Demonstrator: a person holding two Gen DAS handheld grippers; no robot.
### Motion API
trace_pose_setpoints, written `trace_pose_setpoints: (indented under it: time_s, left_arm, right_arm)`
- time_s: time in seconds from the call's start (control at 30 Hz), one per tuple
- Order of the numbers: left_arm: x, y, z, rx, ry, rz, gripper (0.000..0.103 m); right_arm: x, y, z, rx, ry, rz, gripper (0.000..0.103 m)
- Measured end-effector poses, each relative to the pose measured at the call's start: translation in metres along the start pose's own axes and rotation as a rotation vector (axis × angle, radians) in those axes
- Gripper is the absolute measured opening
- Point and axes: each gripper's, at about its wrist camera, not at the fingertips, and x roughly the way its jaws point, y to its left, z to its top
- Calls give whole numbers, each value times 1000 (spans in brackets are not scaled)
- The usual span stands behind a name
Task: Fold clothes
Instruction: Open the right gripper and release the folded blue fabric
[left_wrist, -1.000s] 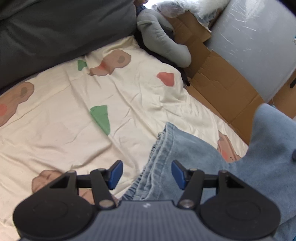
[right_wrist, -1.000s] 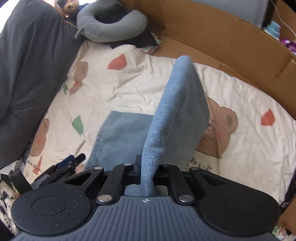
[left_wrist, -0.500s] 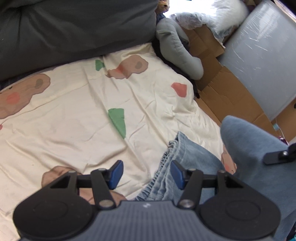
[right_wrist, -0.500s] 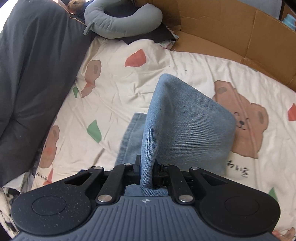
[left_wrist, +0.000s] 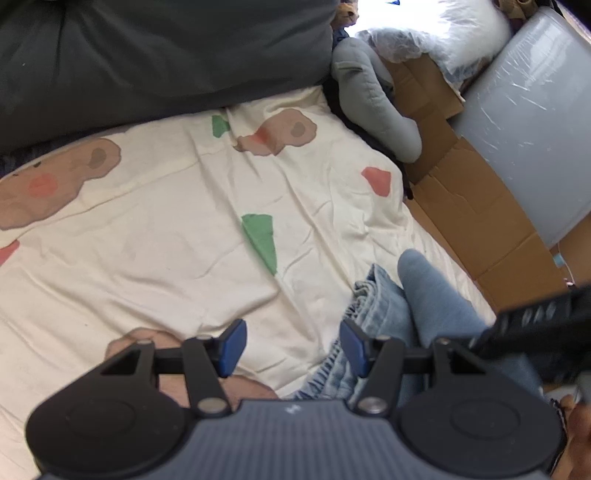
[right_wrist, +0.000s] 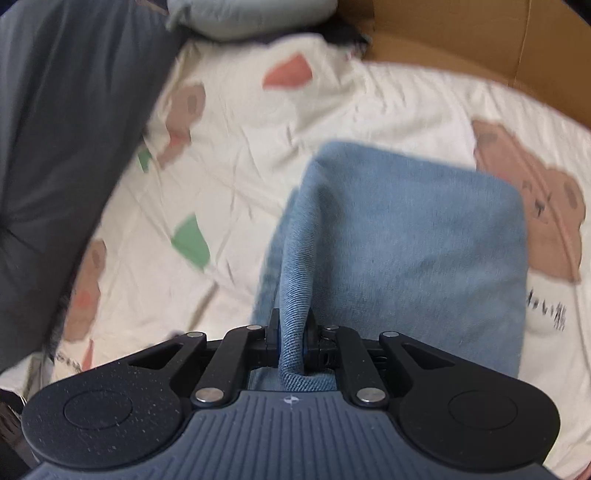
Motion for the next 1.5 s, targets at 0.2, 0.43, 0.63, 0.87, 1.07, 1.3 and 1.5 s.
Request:
trace_pose_setpoints:
  time_s: [0.2, 0.43, 0.63, 0.87, 1.07, 1.3, 1.5]
  left_arm:
    - [-2, 9, 4, -10, 1, 20, 58]
    - [-6, -11, 10, 46, -13, -27, 58]
    - [8, -38, 8, 114, 3, -109, 54]
    - [32, -61, 8, 206, 57, -156, 45]
    - [50, -70, 6, 258, 110, -189, 38]
    - [63, -89, 18, 339, 127, -204, 32]
    - [82, -102, 20, 423, 149, -168, 33]
  right_arm:
    - [-4, -5, -10, 39, 49, 121, 29]
    - [-24, -26, -18, 98, -2, 172, 30]
    - [-29, -74, -25, 208, -76, 171, 30]
    - [-21, -135, -37, 354, -148, 161, 31]
    - [-16, -169, -46, 406, -243, 174, 31]
    - [-1, -197, -49, 416, -329, 150, 37]
    - [11, -200, -58, 376, -361, 145, 37]
